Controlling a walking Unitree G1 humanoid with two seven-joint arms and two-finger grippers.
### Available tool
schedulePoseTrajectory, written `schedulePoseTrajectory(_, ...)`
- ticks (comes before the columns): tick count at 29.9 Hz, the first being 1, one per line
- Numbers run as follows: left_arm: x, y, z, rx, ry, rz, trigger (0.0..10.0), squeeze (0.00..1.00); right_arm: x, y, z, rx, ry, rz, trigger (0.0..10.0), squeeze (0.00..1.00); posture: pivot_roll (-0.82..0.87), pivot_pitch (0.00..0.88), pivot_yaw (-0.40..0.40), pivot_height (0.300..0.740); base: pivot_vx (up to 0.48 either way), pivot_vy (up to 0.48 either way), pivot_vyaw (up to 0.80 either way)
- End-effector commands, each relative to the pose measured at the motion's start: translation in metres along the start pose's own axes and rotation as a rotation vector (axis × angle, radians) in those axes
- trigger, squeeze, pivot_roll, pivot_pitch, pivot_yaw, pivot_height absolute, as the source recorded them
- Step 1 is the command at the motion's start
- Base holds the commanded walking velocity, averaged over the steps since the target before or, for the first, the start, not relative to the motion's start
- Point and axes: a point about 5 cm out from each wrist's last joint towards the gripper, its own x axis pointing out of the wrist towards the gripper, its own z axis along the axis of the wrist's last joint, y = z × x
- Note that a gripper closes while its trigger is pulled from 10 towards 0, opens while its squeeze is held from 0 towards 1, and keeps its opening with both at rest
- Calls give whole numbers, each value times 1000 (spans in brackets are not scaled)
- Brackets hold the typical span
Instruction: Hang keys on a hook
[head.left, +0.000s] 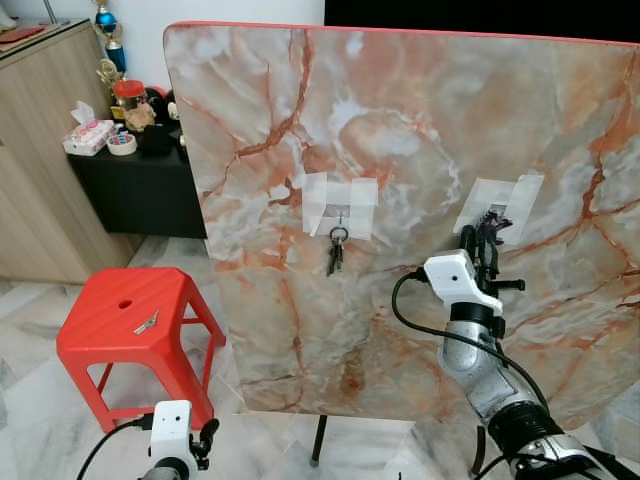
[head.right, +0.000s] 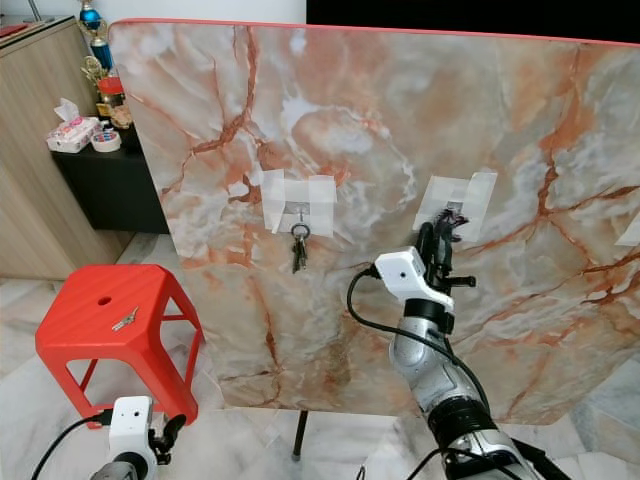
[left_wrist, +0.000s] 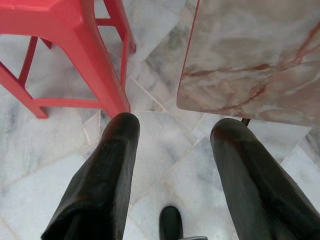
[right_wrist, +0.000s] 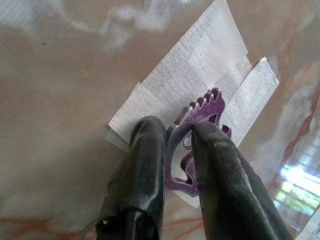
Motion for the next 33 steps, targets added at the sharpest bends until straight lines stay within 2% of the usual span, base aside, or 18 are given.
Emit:
schedulePoseTrajectory(1,-2,1,-5,-10,27,4,10000,0,6,-3,1,6,-1,-12,10000,0,76,1,-62,740,0,0,0)
schedulePoseTrajectory(22,-1,1,-5,-10,27,4,10000,0,7,-4,0,3,1,-17,10000,0,76,1,-62,740,0,0,0)
schedulePoseTrajectory(25,-1,-3,0,3,-12,-5,10000,0,1,-13,-25,126,223,-95,10000,0,79,4,-61,740,0,0,0)
schedulePoseTrajectory(33,0,-4,2,5,-28,-7,10000,0,1,-14,-26,130,230,-100,10000,0,80,3,-61,740,0,0,0)
